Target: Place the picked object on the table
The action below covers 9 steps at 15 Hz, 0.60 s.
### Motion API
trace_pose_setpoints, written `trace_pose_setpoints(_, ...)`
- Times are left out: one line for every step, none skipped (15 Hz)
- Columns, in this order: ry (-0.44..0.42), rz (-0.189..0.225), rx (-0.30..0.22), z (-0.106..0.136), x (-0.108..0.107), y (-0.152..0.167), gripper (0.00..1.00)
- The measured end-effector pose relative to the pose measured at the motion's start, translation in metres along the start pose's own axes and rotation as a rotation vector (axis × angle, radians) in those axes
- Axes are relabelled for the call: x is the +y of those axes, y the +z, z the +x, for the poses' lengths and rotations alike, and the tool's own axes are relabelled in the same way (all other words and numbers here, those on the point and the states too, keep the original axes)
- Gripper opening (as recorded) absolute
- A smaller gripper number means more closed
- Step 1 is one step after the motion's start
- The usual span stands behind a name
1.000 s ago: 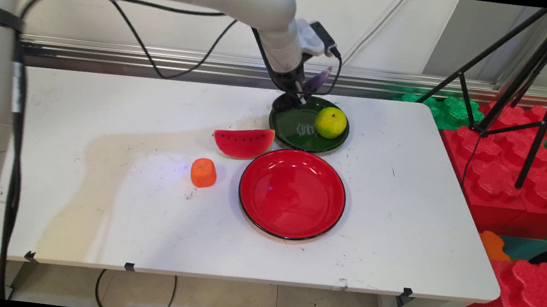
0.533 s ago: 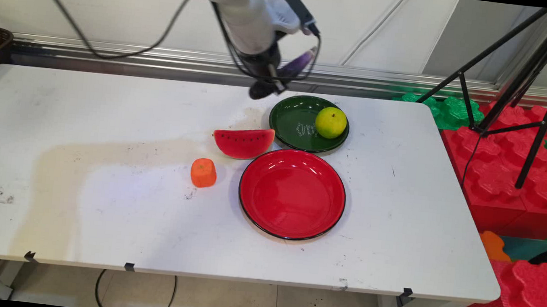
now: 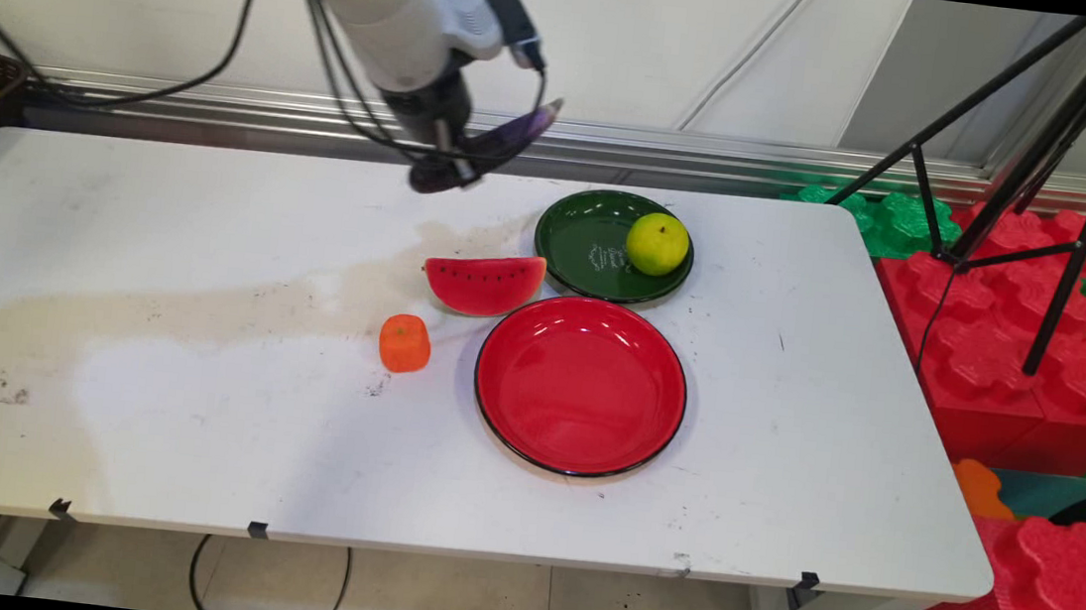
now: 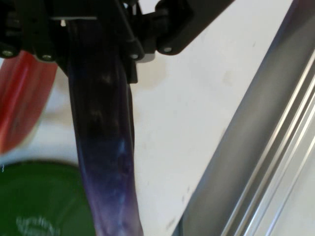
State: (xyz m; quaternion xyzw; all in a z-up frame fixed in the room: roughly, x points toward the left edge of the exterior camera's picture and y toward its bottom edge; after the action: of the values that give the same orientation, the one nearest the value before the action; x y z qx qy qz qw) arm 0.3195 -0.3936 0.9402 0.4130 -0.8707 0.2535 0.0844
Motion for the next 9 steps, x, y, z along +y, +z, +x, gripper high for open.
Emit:
trace_pose_setpoints(0.011,0.000,-0.008,-0.006,-0.002,-0.003,0.00)
trace_pose_setpoints(0.025,-0.001,-0.021,-0.015,-0.006,-0.006,0.00)
trace_pose_setpoints(0.041,-0.003,-0.038,-0.025,-0.010,-0.008,0.00)
trace_pose_setpoints(0.053,-0.005,-0.052,-0.034,-0.014,-0.009,0.00)
trace_pose_setpoints(0.060,-0.007,-0.061,-0.038,-0.016,-0.009,0.00)
trace_pose_setpoints(0.070,-0.010,-0.077,-0.047,-0.020,-0.008,0.00)
trace_pose_setpoints(0.077,-0.014,-0.091,-0.052,-0.023,-0.007,0.00)
trace_pose_setpoints(0.082,-0.016,-0.100,-0.056,-0.025,-0.005,0.00)
trace_pose_setpoints(0.089,-0.020,-0.113,-0.061,-0.029,-0.001,0.00)
